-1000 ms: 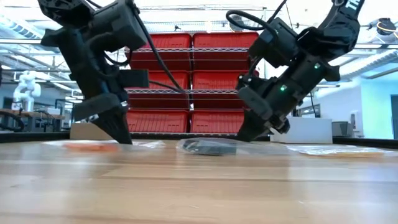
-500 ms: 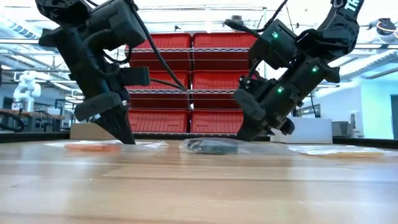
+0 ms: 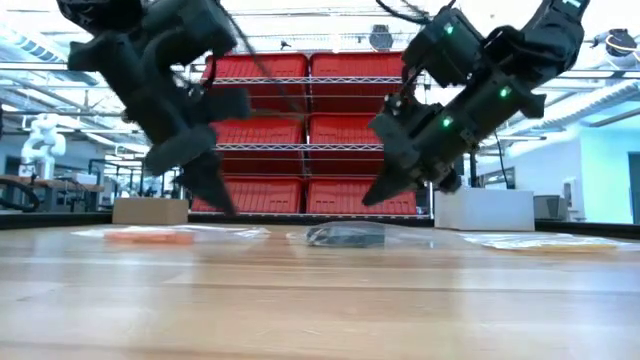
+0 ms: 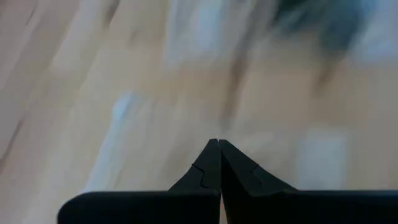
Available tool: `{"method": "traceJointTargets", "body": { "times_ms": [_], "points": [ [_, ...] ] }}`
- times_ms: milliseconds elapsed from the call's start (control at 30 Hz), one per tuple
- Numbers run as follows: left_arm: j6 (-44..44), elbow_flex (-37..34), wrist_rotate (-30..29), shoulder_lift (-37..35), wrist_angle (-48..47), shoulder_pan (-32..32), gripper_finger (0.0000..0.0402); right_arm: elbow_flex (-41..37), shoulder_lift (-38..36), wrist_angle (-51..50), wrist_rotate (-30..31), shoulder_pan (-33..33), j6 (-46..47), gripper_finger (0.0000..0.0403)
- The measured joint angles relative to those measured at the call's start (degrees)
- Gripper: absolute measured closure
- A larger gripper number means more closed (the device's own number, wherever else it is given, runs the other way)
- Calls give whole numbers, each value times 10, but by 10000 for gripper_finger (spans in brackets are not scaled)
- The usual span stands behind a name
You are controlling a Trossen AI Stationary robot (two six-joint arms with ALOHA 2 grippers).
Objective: Sort rubber bands
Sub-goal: Adjust the transparent zip bags
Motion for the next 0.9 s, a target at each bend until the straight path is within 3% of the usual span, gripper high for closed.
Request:
{"method": "traceJointTargets", "body": {
  "times_ms": [167, 333, 467, 900],
  "points": [
    [87, 0, 103, 19, 182, 7, 401, 0, -66, -142, -60, 8, -55, 403],
    [109, 0, 107, 48, 208, 37, 401, 0, -101, -273, -66, 39, -42, 403],
    [116, 0, 117, 70, 204, 51, 401, 0, -90, -267, -108, 67, -25, 403],
    [144, 0, 118, 75, 217, 94, 401, 1, -22, -193, -132, 86, 18, 403]
  ]
}}
